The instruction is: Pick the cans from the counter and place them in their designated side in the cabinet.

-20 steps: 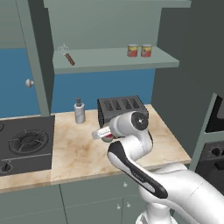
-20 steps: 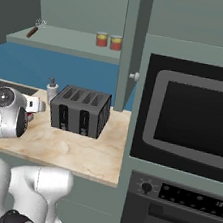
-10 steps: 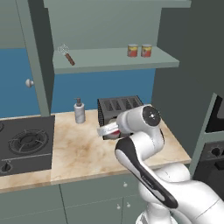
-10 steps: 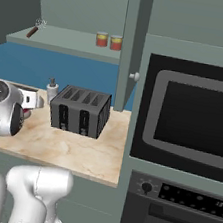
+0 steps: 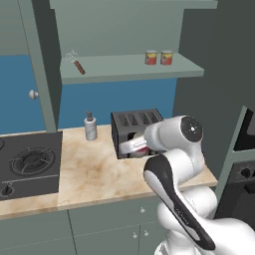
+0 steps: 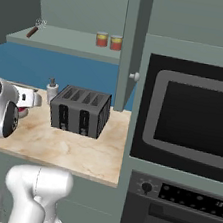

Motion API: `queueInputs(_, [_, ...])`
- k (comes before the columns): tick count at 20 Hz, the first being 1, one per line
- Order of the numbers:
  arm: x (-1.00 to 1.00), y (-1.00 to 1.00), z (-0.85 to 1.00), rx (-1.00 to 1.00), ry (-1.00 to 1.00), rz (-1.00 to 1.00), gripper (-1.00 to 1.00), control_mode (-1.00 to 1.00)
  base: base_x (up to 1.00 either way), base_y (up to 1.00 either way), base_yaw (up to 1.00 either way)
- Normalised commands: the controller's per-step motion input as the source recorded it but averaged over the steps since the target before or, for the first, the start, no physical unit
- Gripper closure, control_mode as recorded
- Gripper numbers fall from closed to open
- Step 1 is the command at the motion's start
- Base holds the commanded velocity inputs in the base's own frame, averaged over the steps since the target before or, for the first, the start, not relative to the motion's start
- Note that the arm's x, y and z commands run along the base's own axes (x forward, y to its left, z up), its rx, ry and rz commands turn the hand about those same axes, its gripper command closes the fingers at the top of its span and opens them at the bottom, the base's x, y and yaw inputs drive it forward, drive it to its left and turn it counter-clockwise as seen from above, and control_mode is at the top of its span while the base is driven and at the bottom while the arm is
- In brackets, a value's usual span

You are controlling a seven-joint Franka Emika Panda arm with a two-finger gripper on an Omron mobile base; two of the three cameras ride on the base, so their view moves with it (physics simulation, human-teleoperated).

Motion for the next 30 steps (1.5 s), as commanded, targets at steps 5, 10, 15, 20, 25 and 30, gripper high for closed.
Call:
queueInputs(5, [-0.41,-0.15,0.36,0.00,0.00,-0.01,1.00,-1.00,0.00,0.00,0.00])
queueInputs(10, [-0.35,-0.13,0.41,0.00,0.00,-0.01,1.00,-1.00,0.00,0.00,0.00])
queueInputs(15, [-0.27,-0.17,0.46,0.00,0.00,-0.01,1.00,-1.00,0.00,0.00,0.00])
queueInputs(20, [-0.20,-0.17,0.44,0.00,-0.01,-0.01,1.00,-1.00,0.00,0.00,0.00])
queueInputs(25, [-0.16,-0.16,0.41,-0.01,-0.04,0.00,1.00,-1.00,0.00,0.00,0.00])
queueInputs(30, [-0.01,-0.07,0.26,0.00,-0.08,0.00,1.00,-1.00,0.00,0.00,0.00])
